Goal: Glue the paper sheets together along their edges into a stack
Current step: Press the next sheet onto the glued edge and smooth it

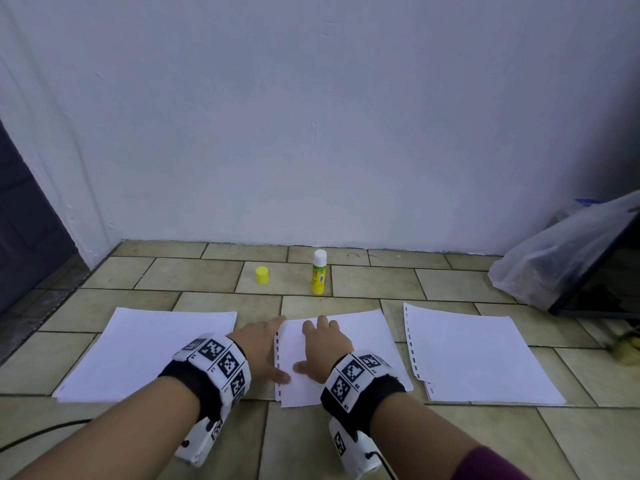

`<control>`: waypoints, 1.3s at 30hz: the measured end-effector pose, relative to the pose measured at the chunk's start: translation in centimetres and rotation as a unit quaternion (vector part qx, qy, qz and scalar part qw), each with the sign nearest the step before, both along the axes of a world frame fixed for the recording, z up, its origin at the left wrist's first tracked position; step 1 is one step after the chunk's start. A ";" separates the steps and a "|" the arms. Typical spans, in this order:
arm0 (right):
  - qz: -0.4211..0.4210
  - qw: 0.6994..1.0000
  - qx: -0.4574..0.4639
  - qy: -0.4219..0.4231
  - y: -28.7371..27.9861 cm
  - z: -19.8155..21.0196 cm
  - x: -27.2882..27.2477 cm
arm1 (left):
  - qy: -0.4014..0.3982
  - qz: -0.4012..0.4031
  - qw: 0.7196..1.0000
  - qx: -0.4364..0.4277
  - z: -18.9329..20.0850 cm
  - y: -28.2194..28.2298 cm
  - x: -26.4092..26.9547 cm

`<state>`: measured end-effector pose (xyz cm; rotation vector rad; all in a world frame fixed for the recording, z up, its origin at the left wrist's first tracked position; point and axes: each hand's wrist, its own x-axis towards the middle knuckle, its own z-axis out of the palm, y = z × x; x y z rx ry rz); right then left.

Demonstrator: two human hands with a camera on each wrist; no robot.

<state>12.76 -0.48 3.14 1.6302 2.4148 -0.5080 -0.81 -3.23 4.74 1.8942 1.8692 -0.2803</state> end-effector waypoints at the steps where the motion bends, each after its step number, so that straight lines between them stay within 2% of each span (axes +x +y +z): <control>1: 0.000 1.000 -0.001 0.003 0.0 0.0 0.0 | 0.032 -0.009 0.999 0.006 -0.3 0.1 0.2; 4: 0.001 1.000 -0.007 0.002 0.2 -0.1 0.1 | 0.105 -0.024 0.994 0.029 -1.2 0.2 0.7; 10: 0.001 0.998 0.034 -0.052 0.1 -0.4 -1.0 | 0.125 -0.028 0.990 0.057 -1.8 1.2 1.0; 13: 0.092 0.995 0.040 -0.024 0.0 -1.0 -0.9 | 0.131 -0.021 0.990 0.052 -2.0 1.6 1.1; 16: 0.130 0.991 -0.022 -0.020 0.4 -1.4 0.0 | 0.139 -0.031 0.989 0.041 -2.3 1.8 0.9; 21: 0.065 0.996 -0.054 0.000 1.0 -0.9 2.0 | 0.114 -0.018 0.992 0.059 -2.8 1.3 0.3; 29: -0.075 0.995 -0.057 -0.027 2.8 0.4 6.2 | 0.121 -0.043 0.991 0.034 -2.8 1.4 -0.4; 32: -0.101 0.993 -0.058 -0.017 2.8 0.6 6.5 | 0.126 -0.058 0.990 0.030 -2.8 1.3 -0.4; 39: -0.098 0.990 -0.048 -0.089 2.8 1.0 6.3 | 0.123 -0.055 0.990 0.034 -2.6 1.2 -0.3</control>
